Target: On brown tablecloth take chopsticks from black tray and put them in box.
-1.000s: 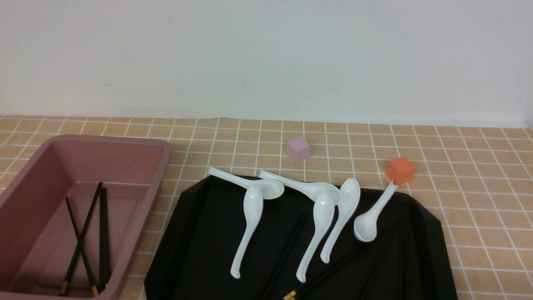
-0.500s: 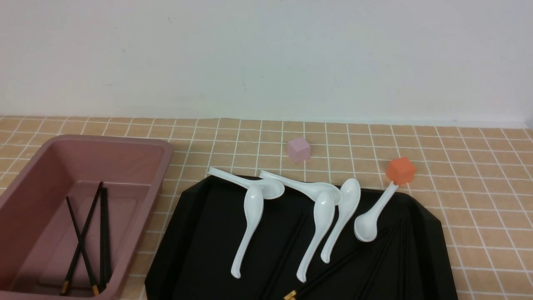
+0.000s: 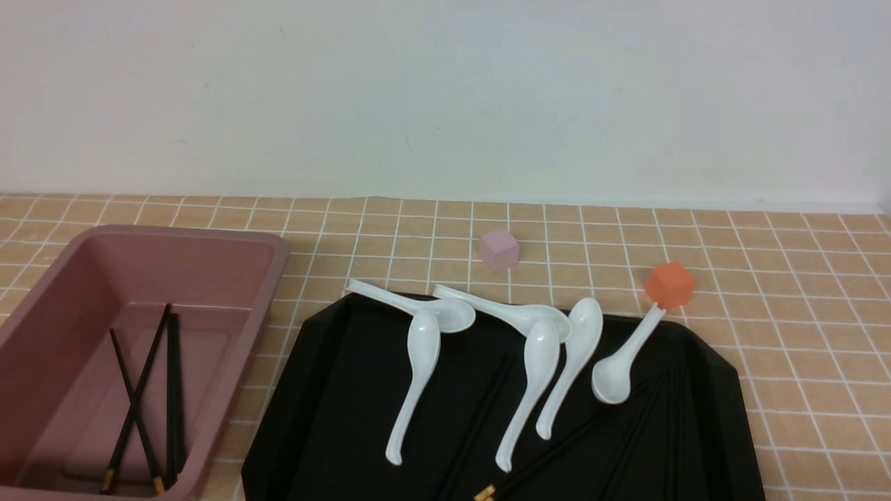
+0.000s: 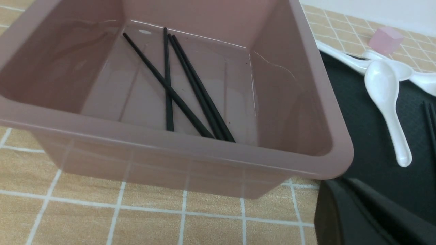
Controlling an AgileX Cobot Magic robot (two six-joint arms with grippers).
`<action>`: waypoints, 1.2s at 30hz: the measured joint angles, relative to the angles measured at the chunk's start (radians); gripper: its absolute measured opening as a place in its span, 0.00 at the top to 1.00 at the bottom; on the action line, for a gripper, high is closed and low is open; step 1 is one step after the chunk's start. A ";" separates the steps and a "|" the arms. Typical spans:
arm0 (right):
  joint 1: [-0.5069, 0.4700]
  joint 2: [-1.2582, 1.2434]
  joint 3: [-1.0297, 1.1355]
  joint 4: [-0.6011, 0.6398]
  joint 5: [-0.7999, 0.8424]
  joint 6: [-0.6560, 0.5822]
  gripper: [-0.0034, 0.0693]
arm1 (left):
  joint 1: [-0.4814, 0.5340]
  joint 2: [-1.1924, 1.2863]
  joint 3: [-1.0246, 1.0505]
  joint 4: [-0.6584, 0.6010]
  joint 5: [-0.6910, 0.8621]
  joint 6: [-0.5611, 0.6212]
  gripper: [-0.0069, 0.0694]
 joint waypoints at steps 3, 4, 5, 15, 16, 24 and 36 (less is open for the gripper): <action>0.000 0.000 0.000 0.000 0.000 0.000 0.62 | 0.000 0.000 0.000 0.000 0.001 0.000 0.92; 0.000 0.000 0.000 0.000 0.000 0.000 0.62 | 0.000 0.000 0.000 0.000 0.001 0.000 0.92; 0.000 0.000 0.000 0.000 0.000 -0.001 0.62 | 0.000 0.000 0.000 0.000 0.001 0.000 0.92; 0.000 0.000 0.000 0.000 0.000 -0.001 0.62 | 0.000 0.000 0.000 0.001 0.001 0.000 0.92; 0.000 0.000 0.000 0.000 0.000 -0.001 0.62 | 0.000 0.000 0.000 0.002 0.001 0.000 0.92; 0.000 0.000 0.000 0.000 0.000 -0.001 0.62 | 0.000 0.000 0.000 0.002 0.001 0.000 0.91; 0.000 0.000 0.000 0.000 0.000 -0.001 0.62 | 0.000 0.000 0.000 0.002 0.001 0.000 0.90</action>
